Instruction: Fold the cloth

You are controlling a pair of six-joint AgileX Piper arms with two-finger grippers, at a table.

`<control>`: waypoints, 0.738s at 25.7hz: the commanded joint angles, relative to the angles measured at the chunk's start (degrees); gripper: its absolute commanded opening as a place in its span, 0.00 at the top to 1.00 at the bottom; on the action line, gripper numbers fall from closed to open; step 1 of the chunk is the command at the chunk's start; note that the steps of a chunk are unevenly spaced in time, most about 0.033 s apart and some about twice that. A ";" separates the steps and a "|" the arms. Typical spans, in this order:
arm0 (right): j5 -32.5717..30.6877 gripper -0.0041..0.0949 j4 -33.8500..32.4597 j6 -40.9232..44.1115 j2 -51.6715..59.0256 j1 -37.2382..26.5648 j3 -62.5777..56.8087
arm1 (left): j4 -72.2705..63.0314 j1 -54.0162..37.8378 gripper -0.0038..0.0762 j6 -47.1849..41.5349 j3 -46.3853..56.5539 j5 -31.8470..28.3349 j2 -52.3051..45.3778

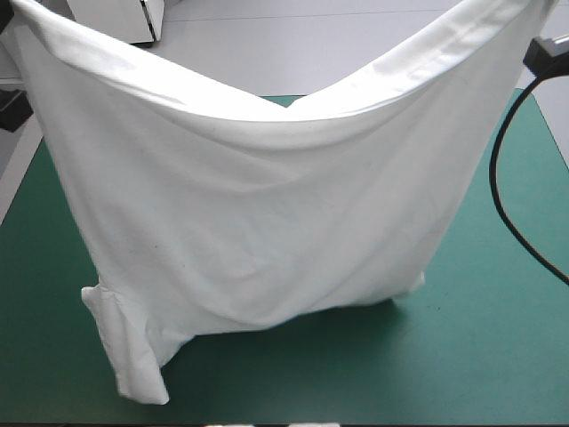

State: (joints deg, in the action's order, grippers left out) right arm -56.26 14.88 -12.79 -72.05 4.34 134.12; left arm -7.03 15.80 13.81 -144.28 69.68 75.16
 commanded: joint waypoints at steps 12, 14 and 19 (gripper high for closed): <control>34.00 0.97 -7.41 -1.63 -8.54 0.08 1.53 | 3.87 0.17 0.96 5.80 -1.05 -40.51 9.55; 41.64 0.97 -7.41 -1.63 -12.37 0.08 1.53 | 4.26 0.06 0.96 6.47 -1.05 -47.94 13.91; 51.25 0.97 -7.46 -4.26 -25.30 -0.30 16.13 | 4.35 -0.04 0.96 7.68 -3.69 -68.70 22.98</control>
State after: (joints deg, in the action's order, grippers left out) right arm -12.91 7.88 -15.81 -95.03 4.34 142.61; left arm -2.58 15.80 21.30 -144.79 13.08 98.27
